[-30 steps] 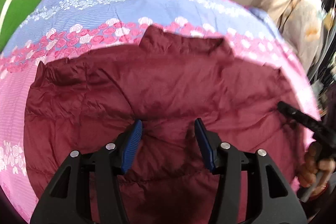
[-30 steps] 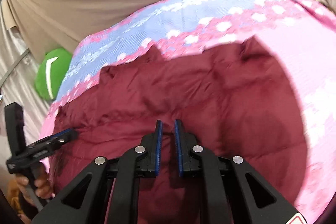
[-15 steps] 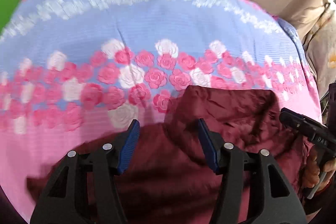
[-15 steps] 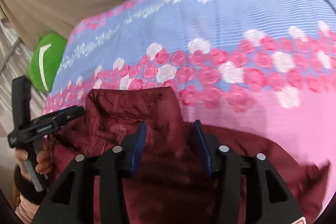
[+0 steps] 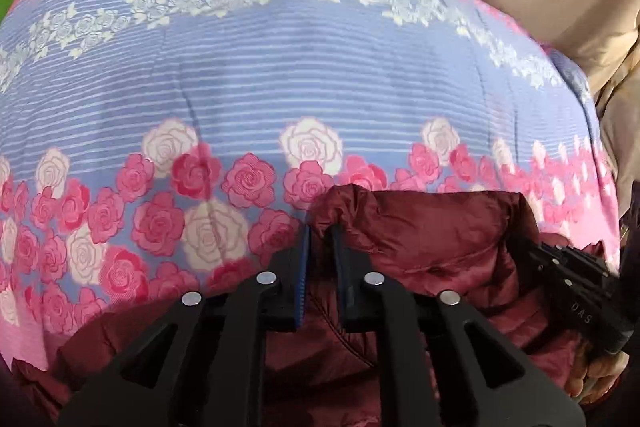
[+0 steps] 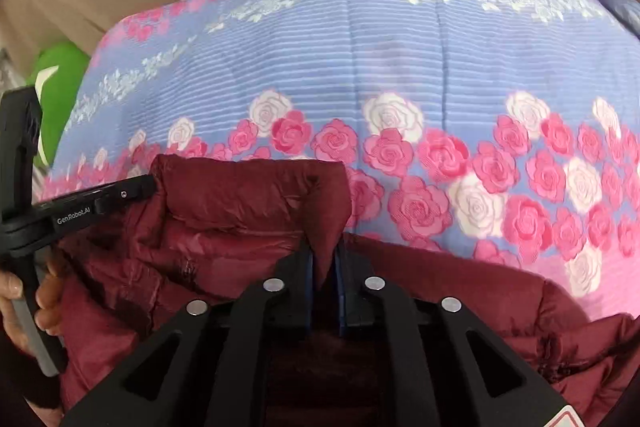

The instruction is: Fold large clothes

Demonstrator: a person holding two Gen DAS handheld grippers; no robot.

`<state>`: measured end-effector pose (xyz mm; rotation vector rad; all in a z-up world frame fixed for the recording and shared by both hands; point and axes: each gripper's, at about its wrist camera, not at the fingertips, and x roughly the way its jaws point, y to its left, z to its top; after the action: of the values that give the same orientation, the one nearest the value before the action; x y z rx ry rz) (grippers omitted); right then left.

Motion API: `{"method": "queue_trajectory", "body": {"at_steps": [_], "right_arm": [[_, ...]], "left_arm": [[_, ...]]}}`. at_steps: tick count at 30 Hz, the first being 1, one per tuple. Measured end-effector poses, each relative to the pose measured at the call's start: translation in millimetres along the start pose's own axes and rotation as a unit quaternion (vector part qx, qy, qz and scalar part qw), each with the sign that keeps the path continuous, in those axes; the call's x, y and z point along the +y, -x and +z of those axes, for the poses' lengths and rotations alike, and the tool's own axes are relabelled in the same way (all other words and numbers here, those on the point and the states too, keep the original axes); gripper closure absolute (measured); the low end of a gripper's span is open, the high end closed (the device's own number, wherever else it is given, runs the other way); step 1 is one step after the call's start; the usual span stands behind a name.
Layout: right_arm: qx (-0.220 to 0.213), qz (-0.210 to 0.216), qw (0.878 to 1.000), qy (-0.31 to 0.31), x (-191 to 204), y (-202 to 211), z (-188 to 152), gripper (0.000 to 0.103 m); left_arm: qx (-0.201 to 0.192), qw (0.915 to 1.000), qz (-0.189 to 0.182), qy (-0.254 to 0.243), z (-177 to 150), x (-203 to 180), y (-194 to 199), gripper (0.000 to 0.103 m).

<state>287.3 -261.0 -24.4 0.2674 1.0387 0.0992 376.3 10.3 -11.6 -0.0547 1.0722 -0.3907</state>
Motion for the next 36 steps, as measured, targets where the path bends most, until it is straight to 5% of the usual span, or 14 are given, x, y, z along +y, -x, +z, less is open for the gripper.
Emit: {"method": "queue_trajectory", "body": {"at_steps": [2,4,5,8,9,11,16,21,24,25,28,30,33,36], "right_arm": [[-0.023,0.008,1.0,0.008,1.5,24.9,-6.9,0.086],[-0.039,0.019,0.999,0.021,0.8,46.0,-16.3,0.086],[-0.034,0.016,0.999,0.03,0.3,50.6,-21.6,0.086],[0.015,0.005,0.999,0.039,-3.1,37.7,-39.1,0.092],[0.028,0.006,0.999,0.043,-0.1,33.1,-45.0,0.095],[0.04,0.001,0.997,0.067,6.0,37.4,-62.1,0.095],[0.071,0.014,0.992,0.102,16.1,58.3,-97.1,0.096],[0.026,0.032,0.997,0.06,14.7,67.6,-66.9,0.088],[0.064,0.069,0.994,0.051,19.0,33.6,-52.5,0.09],[0.07,0.054,0.994,0.059,21.5,25.2,-50.8,0.103],[0.032,0.009,0.999,0.032,14.9,21.2,-38.1,0.103],[0.002,0.017,1.0,0.017,14.7,36.9,-36.9,0.097],[0.01,0.037,0.995,0.088,42.0,41.3,-49.9,0.094],[0.033,-0.012,0.992,0.125,48.5,17.0,-50.6,0.103]], "left_arm": [[-0.031,0.9995,-0.006,-0.006,-8.6,-0.3,26.9,0.08],[-0.065,0.9975,-0.006,-0.028,-22.6,-2.7,54.7,0.053],[-0.069,0.997,-0.006,-0.035,-28.4,-4.4,60.7,0.053],[-0.017,0.9982,-0.01,-0.056,-44.9,-8.8,51.9,0.057],[0.008,0.9981,-0.014,-0.059,-51.6,-11.1,44.2,0.069],[0.042,0.9966,-0.022,-0.068,-68.7,-12.8,36.1,0.077],[0.057,0.9916,-0.027,-0.113,-109.8,-21.2,60.3,0.08],[0.027,0.9953,-0.04,-0.084,-81.0,-22.8,71.4,0.08],[0.039,0.9964,-0.019,-0.072,-63.1,-23.2,45.5,0.08],[0.048,0.9963,-0.013,-0.07,-59.9,-25.4,34.0,0.08],[0.029,0.997,0.006,-0.071,-52.3,-31.7,22.3,0.081],[0.013,0.9985,0.003,-0.053,-51.3,-28.0,29.1,0.081],[0.002,0.9987,-0.002,-0.05,-52.8,-21.3,32.2,0.081],[0.006,0.9988,0.0,-0.048,-50.3,-23.3,23.8,0.081]]}}
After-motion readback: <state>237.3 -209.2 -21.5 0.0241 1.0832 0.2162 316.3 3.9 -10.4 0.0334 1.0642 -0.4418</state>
